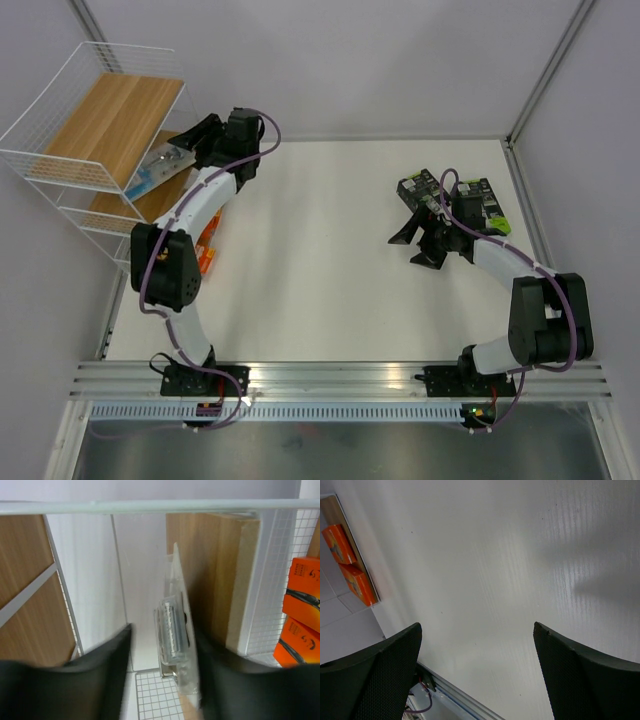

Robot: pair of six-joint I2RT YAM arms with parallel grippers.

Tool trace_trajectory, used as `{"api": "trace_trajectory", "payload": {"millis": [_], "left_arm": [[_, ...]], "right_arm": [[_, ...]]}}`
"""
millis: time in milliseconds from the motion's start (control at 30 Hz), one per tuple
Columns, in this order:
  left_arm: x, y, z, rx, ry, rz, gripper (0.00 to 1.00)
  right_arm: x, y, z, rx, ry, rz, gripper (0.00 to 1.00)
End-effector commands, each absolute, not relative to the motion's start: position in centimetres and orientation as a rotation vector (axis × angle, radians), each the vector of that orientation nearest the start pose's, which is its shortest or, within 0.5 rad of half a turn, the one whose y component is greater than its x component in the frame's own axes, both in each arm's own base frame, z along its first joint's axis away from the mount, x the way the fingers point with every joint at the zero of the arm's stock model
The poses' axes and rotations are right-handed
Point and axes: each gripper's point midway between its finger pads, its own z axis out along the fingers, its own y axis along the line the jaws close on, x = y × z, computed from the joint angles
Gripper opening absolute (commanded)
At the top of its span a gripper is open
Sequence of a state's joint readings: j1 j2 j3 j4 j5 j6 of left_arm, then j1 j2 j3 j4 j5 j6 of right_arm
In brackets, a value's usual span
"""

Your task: Place and organize the shaving razors onto the shelf

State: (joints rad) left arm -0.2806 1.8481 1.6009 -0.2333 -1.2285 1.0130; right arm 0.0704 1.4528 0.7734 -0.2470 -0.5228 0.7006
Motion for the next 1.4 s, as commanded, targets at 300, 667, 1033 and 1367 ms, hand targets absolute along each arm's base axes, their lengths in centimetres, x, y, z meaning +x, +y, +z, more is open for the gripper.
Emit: {"api": "trace_trajectory", "payload": {"millis": [300, 667, 1033, 1367], "left_arm": [[44.5, -0.7, 33.2, 0.474, 1.915, 1.378, 0.81], [44.2, 1.1, 30.9, 0.294, 2.089, 1.071, 0.75], [43.5, -1.7, 32.8, 0.241, 2.098, 0.754, 0.88], [42.9, -4.1, 31.6, 0.211, 2.15, 0.496, 0.77]], "right_arm": [[32.2, 13.7, 9.5, 0.528, 2.468, 0.982, 0.98], [31.4, 13.7, 9.4, 0.532, 2.473, 0.976, 0.98], [31.3, 13.6, 9.6, 0.53, 2.467, 0.958, 0.98], [30.9, 13.9, 9.4, 0.531, 2.476, 0.958, 0.98]]}}
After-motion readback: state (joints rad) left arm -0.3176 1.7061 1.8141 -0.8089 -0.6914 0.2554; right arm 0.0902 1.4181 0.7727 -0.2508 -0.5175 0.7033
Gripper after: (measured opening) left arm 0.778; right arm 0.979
